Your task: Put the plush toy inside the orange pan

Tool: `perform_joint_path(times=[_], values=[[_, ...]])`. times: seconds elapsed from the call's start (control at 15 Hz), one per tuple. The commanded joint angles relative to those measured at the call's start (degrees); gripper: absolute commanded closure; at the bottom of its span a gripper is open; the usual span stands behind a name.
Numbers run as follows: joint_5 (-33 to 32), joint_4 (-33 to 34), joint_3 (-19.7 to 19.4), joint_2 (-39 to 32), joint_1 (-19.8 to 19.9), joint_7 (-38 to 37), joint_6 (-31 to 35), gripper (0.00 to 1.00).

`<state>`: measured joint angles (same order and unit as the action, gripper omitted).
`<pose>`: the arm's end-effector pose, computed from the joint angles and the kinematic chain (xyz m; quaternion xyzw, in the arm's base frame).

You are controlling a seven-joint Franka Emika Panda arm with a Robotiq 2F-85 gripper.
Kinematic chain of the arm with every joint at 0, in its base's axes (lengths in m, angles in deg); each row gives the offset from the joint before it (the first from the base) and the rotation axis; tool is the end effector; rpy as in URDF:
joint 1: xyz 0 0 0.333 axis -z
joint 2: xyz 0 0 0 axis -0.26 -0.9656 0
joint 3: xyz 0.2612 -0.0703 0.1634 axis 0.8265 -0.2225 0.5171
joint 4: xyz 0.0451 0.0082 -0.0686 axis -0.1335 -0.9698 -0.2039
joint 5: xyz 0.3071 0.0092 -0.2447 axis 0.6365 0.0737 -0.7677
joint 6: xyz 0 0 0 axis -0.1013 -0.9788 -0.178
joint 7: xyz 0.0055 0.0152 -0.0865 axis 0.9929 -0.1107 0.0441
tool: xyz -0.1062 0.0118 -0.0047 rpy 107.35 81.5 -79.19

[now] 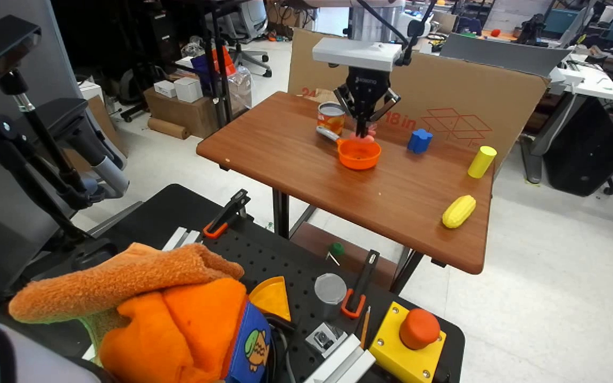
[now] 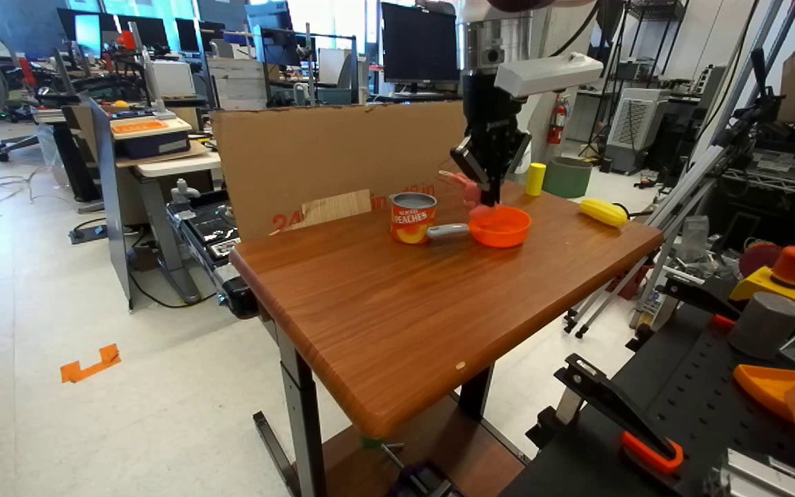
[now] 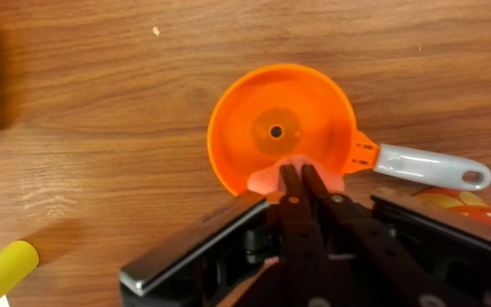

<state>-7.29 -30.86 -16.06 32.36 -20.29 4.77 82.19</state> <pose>0.5991 0.0295 0.2193 0.9966 -0.0277 -0.0327 0.0706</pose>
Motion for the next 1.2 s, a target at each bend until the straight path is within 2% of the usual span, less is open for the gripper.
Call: perform_joint_path(times=[0.0,0.07,0.13,0.2,0.53,0.8,0.87,0.93,1.0,1.07,1.13], values=[[-0.98,-0.32,-1.59,-0.58,-0.98,-2.63,-1.85,0.99],[-0.77,-0.35,-1.6,-0.86,-0.88,-2.62,-2.09,0.99],[-0.15,-0.14,-1.38,-1.36,-0.57,-2.19,-2.75,0.7],[0.19,-0.11,-1.25,-1.66,-0.43,-2.11,-3.37,0.69],[0.79,-3.7,-0.5,1.19,-0.11,-0.8,-2.77,0.34],[0.42,-14.47,0.3,10.68,0.61,2.13,2.12,0.05],[0.58,-16.98,0.53,13.3,0.73,2.83,2.82,0.0],[1.44,-20.05,1.0,16.47,1.1,3.9,3.99,0.0],[5.04,-22.35,2.08,19.24,2.08,5.47,4.32,0.0],[1.47,-15.15,0.71,11.79,0.7,2.22,1.73,0.0],[2.82,-17.6,1.26,14.53,1.11,3.14,2.18,0.0]])
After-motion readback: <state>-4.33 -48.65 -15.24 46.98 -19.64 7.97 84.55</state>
